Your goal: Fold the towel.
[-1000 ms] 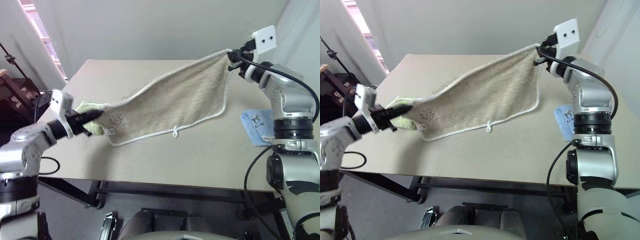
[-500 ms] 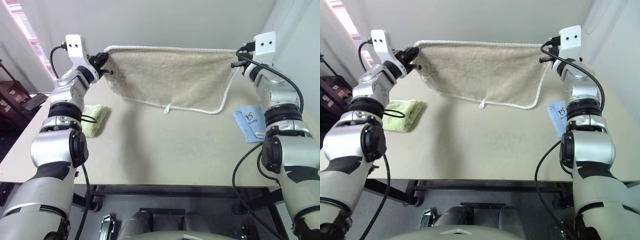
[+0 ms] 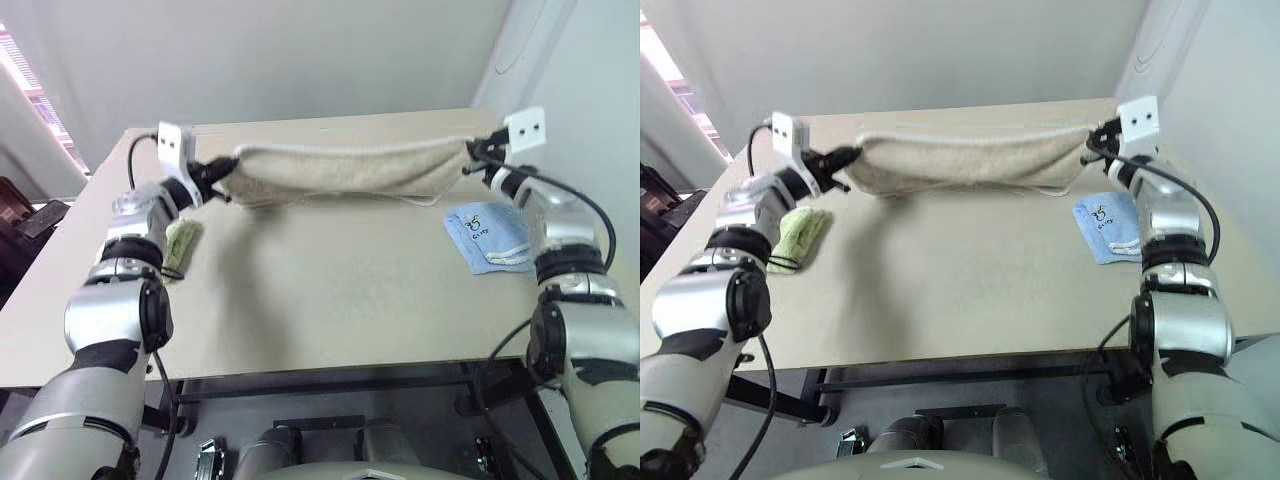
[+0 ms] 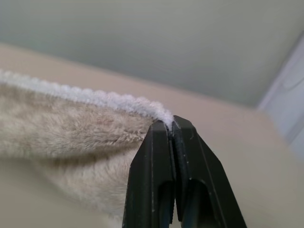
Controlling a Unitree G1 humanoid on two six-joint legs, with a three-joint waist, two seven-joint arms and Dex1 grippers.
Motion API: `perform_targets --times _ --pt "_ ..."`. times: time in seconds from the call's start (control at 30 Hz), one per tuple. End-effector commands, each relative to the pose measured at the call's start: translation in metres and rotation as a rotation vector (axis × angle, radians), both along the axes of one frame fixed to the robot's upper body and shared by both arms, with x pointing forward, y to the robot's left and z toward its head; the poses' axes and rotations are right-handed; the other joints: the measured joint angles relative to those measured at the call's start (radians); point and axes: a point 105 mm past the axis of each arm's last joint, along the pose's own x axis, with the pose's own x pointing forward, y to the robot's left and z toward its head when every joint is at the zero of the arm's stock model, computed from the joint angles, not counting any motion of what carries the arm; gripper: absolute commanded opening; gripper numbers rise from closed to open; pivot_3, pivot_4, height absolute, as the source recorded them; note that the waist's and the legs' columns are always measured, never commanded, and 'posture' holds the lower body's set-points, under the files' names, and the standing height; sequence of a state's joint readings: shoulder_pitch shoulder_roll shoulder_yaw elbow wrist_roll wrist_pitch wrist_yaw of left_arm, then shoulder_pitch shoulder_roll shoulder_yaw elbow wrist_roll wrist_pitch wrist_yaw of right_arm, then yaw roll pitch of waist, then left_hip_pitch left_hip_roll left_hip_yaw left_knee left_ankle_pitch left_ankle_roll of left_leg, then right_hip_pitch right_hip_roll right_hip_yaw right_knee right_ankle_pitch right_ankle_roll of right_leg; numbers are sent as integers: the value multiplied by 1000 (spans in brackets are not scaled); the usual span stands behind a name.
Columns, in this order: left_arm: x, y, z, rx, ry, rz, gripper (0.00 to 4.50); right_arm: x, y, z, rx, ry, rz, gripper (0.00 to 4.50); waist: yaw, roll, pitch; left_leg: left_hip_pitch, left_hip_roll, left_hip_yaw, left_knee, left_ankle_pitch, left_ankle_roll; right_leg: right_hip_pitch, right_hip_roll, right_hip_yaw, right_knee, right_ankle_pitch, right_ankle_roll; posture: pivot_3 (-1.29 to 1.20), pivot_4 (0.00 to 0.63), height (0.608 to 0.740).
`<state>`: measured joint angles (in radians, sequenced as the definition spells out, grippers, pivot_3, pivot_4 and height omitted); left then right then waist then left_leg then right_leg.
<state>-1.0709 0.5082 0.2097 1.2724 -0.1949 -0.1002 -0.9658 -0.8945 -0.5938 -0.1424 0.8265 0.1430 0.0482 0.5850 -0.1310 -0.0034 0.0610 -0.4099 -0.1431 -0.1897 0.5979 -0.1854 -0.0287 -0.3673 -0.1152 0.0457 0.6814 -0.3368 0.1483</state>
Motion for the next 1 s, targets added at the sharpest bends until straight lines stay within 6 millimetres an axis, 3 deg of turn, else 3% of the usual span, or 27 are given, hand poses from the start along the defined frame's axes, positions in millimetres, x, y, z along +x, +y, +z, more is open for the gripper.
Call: perform_targets --times 0.03,0.13,0.33,0.47,0.7,1.0 --pt "-17 15 15 71 -73 -98 41 -32 15 33 -26 -85 162 0 3 0 0 0 0 0 1 0 0 -1 0 0 2 0 0 0 0 740" --pt "-30 26 10 68 -71 -120 41 -56 19 29 -17 -32 217 0 5 0 0 0 0 -1 3 0 -1 -1 0 0 4 0 0 0 0 740" --pt "-74 46 -4 112 -53 -157 41 -101 18 10 -35 118 306 0 18 0 -1 1 1 -1 12 -1 0 1 1 -1 5 0 0 0 0 740" --pt "-102 60 -10 110 -14 -133 41 -133 23 -13 -74 239 400 0 56 0 -1 1 2 -1 15 -1 0 2 1 -1 5 0 -1 0 0 740" --pt "-145 66 -23 77 49 -125 41 -168 17 -30 -46 336 412 0 107 0 -1 1 3 1 14 -4 -1 2 -1 0 1 -2 -6 0 0 740" --pt "-187 77 -68 119 165 -76 41 -215 2 -56 -84 436 411 0 143 0 -1 -1 5 9 13 -6 1 2 -3 2 -4 -3 -7 0 0 740"
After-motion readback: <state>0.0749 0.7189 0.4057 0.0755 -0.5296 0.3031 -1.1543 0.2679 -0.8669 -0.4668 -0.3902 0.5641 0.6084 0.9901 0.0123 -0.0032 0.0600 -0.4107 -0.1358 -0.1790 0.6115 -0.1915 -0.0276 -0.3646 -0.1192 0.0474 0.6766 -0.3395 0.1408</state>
